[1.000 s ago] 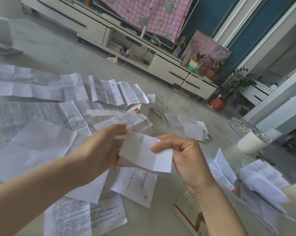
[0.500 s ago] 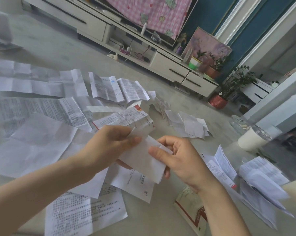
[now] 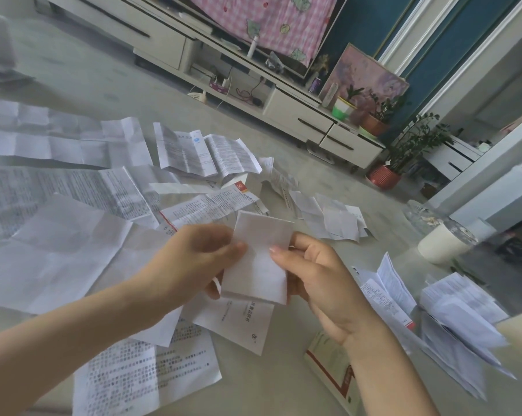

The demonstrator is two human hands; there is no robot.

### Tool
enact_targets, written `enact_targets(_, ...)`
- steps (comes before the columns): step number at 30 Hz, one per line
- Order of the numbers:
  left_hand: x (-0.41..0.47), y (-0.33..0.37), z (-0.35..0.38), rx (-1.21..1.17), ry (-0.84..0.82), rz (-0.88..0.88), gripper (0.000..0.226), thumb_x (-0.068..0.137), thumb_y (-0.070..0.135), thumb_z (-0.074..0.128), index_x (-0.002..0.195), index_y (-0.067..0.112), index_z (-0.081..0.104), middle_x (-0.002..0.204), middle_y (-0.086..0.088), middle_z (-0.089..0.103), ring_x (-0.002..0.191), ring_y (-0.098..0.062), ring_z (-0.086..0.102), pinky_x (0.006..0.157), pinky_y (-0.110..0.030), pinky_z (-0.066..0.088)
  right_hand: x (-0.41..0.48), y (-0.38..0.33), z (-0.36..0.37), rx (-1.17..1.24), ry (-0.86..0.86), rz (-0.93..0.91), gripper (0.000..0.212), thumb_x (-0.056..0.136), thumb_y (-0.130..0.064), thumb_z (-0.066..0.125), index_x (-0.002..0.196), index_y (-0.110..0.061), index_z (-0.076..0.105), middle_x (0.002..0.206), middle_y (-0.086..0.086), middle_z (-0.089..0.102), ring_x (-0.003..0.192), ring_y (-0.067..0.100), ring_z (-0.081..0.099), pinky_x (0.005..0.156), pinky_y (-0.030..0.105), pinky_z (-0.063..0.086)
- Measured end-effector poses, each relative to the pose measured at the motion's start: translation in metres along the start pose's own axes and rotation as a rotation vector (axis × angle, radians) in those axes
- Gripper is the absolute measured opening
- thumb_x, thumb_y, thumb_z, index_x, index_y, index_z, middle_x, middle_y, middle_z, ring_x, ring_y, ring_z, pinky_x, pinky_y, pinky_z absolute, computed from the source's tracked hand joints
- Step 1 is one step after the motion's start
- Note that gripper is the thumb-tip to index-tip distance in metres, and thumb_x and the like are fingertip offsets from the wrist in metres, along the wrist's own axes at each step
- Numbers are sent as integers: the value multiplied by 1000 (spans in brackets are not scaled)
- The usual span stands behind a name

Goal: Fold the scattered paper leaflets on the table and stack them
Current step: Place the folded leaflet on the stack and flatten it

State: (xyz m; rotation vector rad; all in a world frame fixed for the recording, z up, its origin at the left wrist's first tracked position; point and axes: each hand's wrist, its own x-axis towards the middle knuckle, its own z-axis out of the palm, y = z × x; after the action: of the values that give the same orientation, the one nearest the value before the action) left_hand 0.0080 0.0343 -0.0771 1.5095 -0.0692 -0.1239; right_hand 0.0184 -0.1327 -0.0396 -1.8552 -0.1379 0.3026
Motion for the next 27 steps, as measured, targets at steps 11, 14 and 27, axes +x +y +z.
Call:
enact_targets(11, -4, 1, 2, -66, -188, -111, 20, 93, 18, 52, 92, 9, 70, 80, -15, 73, 60, -22, 68, 51, -25, 55, -6, 6, 4, 21, 76, -79, 12, 91, -10, 55, 99, -10, 64, 73, 16, 62, 55, 22, 53, 40, 23, 41)
enact_targets(14, -3, -1, 3, -107, -161, -114, 27, 96, 22, 46, 93, 7, 68, 79, -19, 71, 58, -23, 67, 48, -25, 53, -7, 8, -1, 70, -32, -37, 24, 85, -14, 59, 108, -8, 63, 76, 16, 58, 55, 19, 53, 43, 23, 43)
enact_targets(27, -2, 4, 8, -386, -189, -268, 28, 97, 13, 37, 96, 0, 62, 78, -22, 71, 62, -31, 69, 48, -28, 54, -14, 14, -4, 58, 71, -71, 21, 90, 1, 52, 96, -12, 67, 81, 15, 66, 61, 19, 54, 45, 20, 41)
